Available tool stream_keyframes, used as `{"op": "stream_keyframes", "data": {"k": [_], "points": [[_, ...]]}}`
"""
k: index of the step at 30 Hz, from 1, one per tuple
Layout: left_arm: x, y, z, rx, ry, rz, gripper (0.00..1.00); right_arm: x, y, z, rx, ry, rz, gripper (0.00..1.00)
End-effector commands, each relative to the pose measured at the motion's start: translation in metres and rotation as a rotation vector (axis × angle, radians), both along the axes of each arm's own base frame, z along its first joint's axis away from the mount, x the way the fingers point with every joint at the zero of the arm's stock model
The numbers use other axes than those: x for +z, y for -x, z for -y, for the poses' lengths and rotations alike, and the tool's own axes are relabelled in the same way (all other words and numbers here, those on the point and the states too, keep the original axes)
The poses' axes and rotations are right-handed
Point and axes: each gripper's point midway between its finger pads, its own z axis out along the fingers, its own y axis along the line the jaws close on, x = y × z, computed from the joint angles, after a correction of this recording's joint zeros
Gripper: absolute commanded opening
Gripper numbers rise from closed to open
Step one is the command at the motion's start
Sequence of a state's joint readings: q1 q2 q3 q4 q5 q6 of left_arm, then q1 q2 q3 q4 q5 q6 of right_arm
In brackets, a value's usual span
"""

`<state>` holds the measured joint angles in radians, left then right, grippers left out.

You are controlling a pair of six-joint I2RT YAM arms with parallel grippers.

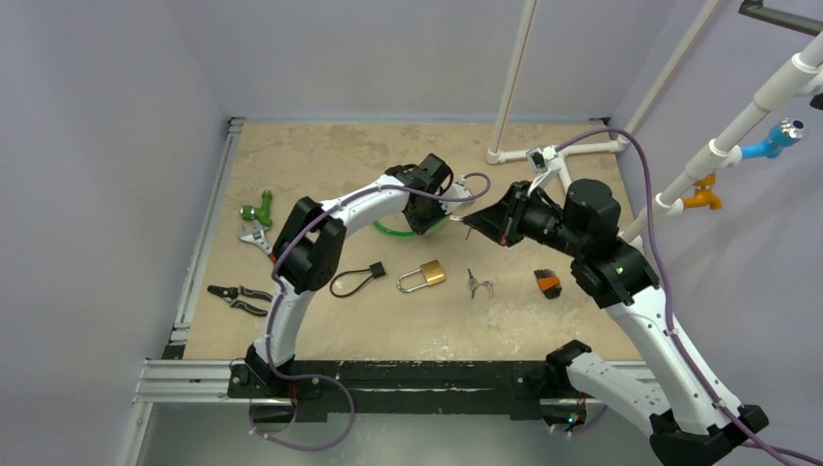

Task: Unlock with the key
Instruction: Pick up the lock from the center of the board, then place the lock at the center of the board.

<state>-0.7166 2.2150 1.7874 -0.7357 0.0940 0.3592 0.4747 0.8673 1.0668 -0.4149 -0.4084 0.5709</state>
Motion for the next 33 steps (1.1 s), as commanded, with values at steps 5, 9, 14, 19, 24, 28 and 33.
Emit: {"op": "stream_keyframes", "data": {"k": [5, 9, 14, 19, 24, 28, 33], "points": [[0.13, 0.004, -0.044, 0.098, 0.051, 0.166, 0.0, 0.027, 0.008, 0.013, -0.03, -0.002, 0.089, 0.0], [0.13, 0.045, -0.063, 0.184, 0.076, 0.096, 0.0, 0.023, 0.013, 0.014, -0.028, -0.003, 0.086, 0.0], [0.094, 0.1, -0.077, 0.262, 0.08, -0.042, 0.0, 0.022, 0.018, 0.017, -0.03, -0.016, 0.089, 0.0], [0.06, 0.137, -0.081, 0.277, 0.057, -0.128, 0.0, 0.024, 0.021, 0.019, -0.036, -0.022, 0.09, 0.0], [0.056, 0.148, -0.076, 0.307, 0.078, -0.157, 0.0, 0.022, 0.02, 0.017, -0.03, -0.031, 0.082, 0.0], [0.039, 0.176, -0.07, 0.291, 0.069, -0.262, 0.08, 0.021, 0.018, 0.015, -0.025, -0.028, 0.078, 0.0], [0.032, 0.186, -0.065, 0.272, 0.069, -0.303, 0.47, 0.019, 0.014, 0.012, -0.021, -0.02, 0.071, 0.0]]}}
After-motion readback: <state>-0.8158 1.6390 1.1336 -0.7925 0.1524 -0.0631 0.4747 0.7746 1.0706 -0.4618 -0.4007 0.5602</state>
